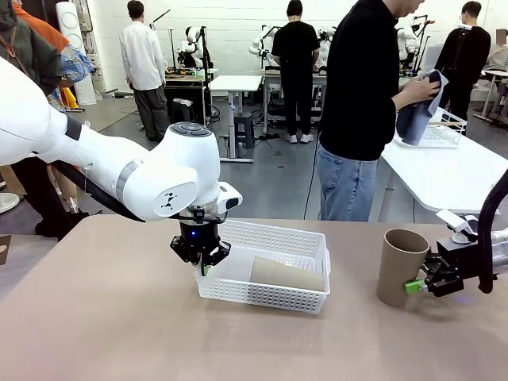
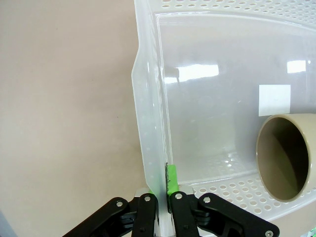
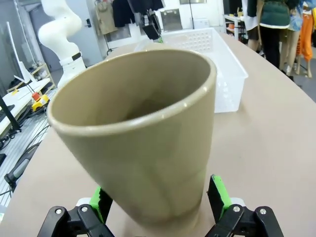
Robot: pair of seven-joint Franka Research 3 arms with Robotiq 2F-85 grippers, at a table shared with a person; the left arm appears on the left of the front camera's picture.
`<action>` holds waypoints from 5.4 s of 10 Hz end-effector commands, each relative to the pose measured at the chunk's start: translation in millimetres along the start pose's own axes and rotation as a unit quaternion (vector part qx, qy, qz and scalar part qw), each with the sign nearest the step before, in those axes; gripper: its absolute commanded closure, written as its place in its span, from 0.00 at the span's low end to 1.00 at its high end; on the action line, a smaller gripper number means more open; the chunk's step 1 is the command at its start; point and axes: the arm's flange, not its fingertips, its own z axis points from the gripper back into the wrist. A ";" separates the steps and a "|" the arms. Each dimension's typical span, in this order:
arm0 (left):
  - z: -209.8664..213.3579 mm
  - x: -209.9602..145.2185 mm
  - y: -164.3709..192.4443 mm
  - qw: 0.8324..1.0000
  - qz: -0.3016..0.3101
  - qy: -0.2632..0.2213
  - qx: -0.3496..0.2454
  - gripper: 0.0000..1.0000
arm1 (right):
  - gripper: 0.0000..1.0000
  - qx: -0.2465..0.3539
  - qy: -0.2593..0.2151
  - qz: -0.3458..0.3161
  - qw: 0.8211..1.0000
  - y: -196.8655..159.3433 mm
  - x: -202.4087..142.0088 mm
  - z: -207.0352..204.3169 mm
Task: Clean and organize the cups into the basket.
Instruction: Pick up the Reusable plastic cup from the right side of the table and stack it inside the Organizing basket in the center of the table.
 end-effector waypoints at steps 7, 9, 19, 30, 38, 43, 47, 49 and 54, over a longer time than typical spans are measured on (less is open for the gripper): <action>0.6 0.3 -0.9 1.000 -0.003 -0.005 0.006 1.00 | 0.97 0.069 -0.001 0.028 0.997 -11.3 7.8 -22.2; 0.6 0.3 -0.9 1.000 -0.003 -0.005 0.006 1.00 | 0.76 0.069 0.001 0.032 0.997 -5.4 13.4 -20.3; 0.6 0.3 -0.9 1.000 -0.003 -0.005 0.006 1.00 | 1.00 -0.057 -0.063 -0.017 0.996 135.9 184.2 0.2; 0.6 0.3 -0.9 1.000 -0.003 -0.005 0.006 1.00 | 0.17 -0.064 -0.053 -0.015 0.996 142.2 210.0 8.8; 0.6 0.3 -0.9 1.000 -0.003 -0.005 0.006 1.00 | 0.17 -0.120 0.349 -0.212 0.905 121.5 395.2 -110.7; 0.6 0.3 -0.9 1.000 -0.003 -0.005 0.006 1.00 | 0.17 -0.105 0.507 -0.191 0.834 85.7 383.7 -182.1; 0.6 0.3 -0.9 1.000 -0.003 -0.005 0.006 1.00 | 0.17 -0.125 0.524 -0.137 0.831 50.1 357.7 -204.2; 0.6 0.3 -0.9 1.000 -0.003 -0.005 0.006 1.00 | 0.17 -0.127 0.509 -0.095 0.846 41.3 353.1 -205.5; 0.6 0.3 -0.9 1.000 -0.003 -0.005 0.006 1.00 | 0.17 -0.124 0.513 -0.130 0.839 43.3 352.1 -206.5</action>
